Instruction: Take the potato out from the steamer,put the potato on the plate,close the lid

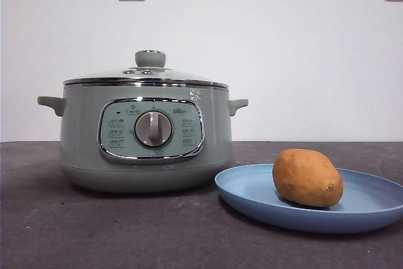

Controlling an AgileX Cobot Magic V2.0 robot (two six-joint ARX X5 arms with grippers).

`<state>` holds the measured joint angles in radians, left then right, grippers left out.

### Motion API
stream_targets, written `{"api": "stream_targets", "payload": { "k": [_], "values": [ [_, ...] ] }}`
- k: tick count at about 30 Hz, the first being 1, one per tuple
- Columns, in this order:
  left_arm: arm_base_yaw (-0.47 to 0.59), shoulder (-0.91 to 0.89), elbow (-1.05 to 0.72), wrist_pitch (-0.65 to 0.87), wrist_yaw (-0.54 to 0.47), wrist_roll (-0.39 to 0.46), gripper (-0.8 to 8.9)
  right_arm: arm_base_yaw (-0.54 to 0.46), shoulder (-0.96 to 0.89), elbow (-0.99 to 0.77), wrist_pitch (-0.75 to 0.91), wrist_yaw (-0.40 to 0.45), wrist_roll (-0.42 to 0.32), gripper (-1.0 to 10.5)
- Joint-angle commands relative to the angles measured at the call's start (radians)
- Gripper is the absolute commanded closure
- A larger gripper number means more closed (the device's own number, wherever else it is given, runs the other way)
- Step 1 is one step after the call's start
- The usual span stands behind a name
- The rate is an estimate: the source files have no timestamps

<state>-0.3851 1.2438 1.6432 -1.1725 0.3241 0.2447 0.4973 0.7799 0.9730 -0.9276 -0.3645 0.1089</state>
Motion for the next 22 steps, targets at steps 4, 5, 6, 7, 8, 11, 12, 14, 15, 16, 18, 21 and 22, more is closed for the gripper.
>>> {"api": "stream_targets", "payload": {
  "k": [4,5,6,7,8,11,12,14,15,16,18,21,22],
  "values": [
    [0.109,-0.140,-0.013,0.289,0.053,0.068,8.17,0.001,-0.002,0.001,0.003,0.001,0.002,9.5],
    [0.136,-0.163,-0.024,0.325,0.071,0.069,8.17,0.001,-0.002,0.001,0.003,0.001,0.002,9.5],
    [0.169,-0.192,-0.046,0.369,0.087,0.069,8.17,0.001,-0.002,0.001,0.003,0.001,0.002,9.5],
    [0.203,-0.224,-0.076,0.413,0.106,0.068,8.17,0.001,-0.002,0.001,0.003,0.001,0.002,9.5],
    [0.230,-0.253,-0.108,0.454,0.117,0.068,8.17,0.001,-0.002,0.001,0.003,0.001,0.002,9.5],
    [0.309,-0.359,-0.249,0.595,0.126,0.066,8.17,0.001,-0.002,0.001,0.003,0.001,0.002,9.5],
    [0.331,-0.400,-0.307,0.647,0.126,0.066,8.17,0.001,-0.002,0.001,0.003,0.001,0.002,9.5],
    [0.366,-0.476,-0.426,0.744,0.124,0.066,8.17,0.001,-0.002,0.001,0.003,0.001,0.002,9.5],
    [0.381,-0.516,-0.492,0.793,0.121,0.066,8.17,0.001,-0.002,0.001,0.003,0.002,0.002,9.5],
    [0.394,-0.556,-0.558,0.840,0.121,0.066,8.17,0.001,-0.002,0.001,0.003,0.002,0.002,9.5],
    [0.414,-0.626,-0.678,0.917,0.121,0.064,8.17,0.001,-0.002,0.001,0.003,0.002,0.002,9.5],
    [0.430,-0.731,-0.865,1.017,0.116,0.035,8.17,0.001,-0.002,0.001,0.003,0.002,0.002,9.5],
    [0.433,-0.756,-0.909,1.038,0.116,0.017,8.17,0.001,-0.002,0.001,0.003,0.002,0.002,9.5]
  ]
}}
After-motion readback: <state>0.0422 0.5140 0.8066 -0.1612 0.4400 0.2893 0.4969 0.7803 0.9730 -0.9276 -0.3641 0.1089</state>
